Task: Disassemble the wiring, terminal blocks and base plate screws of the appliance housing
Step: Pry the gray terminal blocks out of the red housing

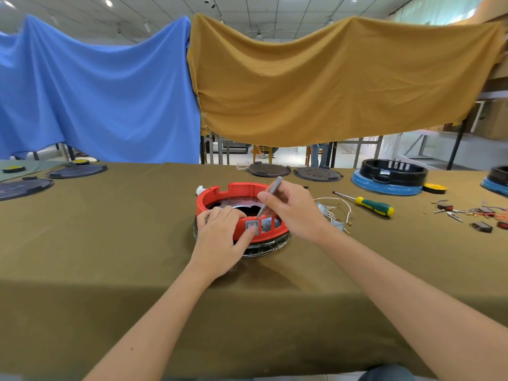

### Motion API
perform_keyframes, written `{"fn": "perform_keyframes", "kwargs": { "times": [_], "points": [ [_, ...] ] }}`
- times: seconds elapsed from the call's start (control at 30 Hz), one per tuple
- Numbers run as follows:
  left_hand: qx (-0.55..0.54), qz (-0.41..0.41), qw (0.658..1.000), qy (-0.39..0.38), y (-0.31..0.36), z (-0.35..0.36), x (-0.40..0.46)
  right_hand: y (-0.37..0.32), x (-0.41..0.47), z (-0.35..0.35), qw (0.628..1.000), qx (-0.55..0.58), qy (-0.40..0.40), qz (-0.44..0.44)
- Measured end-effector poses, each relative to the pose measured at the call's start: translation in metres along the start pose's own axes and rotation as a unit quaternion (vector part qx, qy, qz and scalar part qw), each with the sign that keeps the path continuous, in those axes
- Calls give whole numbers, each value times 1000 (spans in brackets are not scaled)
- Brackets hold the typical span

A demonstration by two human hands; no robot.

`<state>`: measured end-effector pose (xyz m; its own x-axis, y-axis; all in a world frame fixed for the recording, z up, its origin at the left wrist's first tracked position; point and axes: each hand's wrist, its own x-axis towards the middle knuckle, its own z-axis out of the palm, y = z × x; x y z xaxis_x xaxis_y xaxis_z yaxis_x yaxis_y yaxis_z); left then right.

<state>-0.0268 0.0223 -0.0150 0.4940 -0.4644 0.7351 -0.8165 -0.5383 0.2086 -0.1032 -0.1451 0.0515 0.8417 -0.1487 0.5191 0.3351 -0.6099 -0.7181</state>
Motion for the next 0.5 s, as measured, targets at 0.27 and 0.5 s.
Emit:
{"fn": "perform_keyframes", "kwargs": {
  "times": [0.27,0.5],
  "points": [
    [-4,-4,1000,-8,1,-1,-2,-8,17,1,996,-67,-34,37],
    [-11,-6,1000,-11,2,-4,0,-13,40,-2,984,-66,-100,133]
  ]
}}
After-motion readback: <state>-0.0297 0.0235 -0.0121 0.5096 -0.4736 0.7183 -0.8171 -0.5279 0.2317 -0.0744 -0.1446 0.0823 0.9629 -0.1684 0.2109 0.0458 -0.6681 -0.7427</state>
